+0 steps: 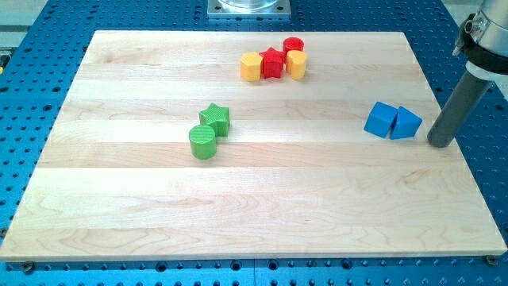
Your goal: Separate the yellow blocks from the red blocks
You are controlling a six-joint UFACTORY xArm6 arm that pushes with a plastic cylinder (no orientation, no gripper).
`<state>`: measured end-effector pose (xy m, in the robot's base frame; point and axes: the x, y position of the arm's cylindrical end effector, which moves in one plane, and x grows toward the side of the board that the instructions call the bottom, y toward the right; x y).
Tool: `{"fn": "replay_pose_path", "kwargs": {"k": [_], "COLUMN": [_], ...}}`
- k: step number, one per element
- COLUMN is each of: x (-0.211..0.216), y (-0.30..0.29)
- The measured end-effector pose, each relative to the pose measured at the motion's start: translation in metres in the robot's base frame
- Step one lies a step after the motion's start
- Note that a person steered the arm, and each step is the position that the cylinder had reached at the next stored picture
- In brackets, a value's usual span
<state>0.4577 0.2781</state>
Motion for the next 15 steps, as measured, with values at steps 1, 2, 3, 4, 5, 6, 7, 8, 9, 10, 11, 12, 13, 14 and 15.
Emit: {"fn": "replay_pose_path", "kwargs": {"k": [1, 2, 3, 4, 5, 6, 7, 8, 9, 10, 11, 12, 13, 14, 15], "x": [0.000, 0.002, 0.006, 0.010, 0.012, 0.016, 0.018, 0.007, -0.022, -0.093, -0.151, -0.162, -0.171, -0.161, -0.149], "y": [0.000, 0.000, 0.000, 0.000, 0.000, 0.000, 0.000, 0.000, 0.036, 0.050, 0.035, -0.018, -0.098, -0.212, -0.219]}}
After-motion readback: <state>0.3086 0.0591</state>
